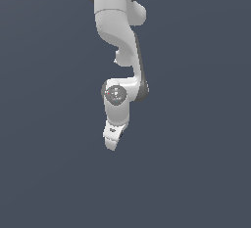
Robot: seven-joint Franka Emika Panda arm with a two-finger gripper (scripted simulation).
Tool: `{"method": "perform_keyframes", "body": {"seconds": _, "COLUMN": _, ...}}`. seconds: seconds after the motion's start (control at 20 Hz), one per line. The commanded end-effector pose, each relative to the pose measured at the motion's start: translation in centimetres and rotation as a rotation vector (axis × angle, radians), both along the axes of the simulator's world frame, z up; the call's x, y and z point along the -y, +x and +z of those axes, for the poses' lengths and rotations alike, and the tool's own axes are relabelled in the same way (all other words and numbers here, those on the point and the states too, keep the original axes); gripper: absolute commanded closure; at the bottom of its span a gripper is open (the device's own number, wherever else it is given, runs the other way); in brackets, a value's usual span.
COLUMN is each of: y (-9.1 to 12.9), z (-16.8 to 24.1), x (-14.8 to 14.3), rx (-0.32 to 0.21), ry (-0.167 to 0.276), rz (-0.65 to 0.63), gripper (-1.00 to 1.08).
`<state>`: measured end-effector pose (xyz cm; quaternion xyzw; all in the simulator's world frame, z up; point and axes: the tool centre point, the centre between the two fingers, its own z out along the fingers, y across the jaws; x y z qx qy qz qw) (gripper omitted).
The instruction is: Pick up the object and move it to a goal position.
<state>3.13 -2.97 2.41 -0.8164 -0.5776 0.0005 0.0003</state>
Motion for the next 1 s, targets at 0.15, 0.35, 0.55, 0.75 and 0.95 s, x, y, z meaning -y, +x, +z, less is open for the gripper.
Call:
{"method": "perform_keyframes", "body": {"seconds": 0.15, "y": -1.0, "z": 2.2, "x": 0.2, "rx": 0.001, "ry": -0.001, "rz": 0.0, "gripper": 1.08}}
{"method": "perform_keyframes", "body": {"seconds": 0.35, "y": -2.2, "z": 4.6, "x": 0.4, "rx": 0.001, "ry": -0.002, "rz": 0.0, "gripper": 1.08}}
{"method": "perform_keyframes", "body": {"seconds": 0.55, "y": -3.7, "z": 7.7, "x": 0.7, "rx": 0.001, "ry": -0.003, "rz": 0.0, "gripper": 1.08}}
{"method": "perform_keyframes", "body": {"seconds": 0.75, "y": -5.3, "z": 11.0, "x": 0.9, "rx": 0.001, "ry": -0.003, "rz": 0.0, "gripper": 1.08}}
{"method": "perform_keyframes", "body": {"seconds": 0.95, "y": -6.9, "z": 14.4, "x": 1.2, "rx": 0.0, "ry": -0.003, "rz": 0.001, "gripper": 1.08}}
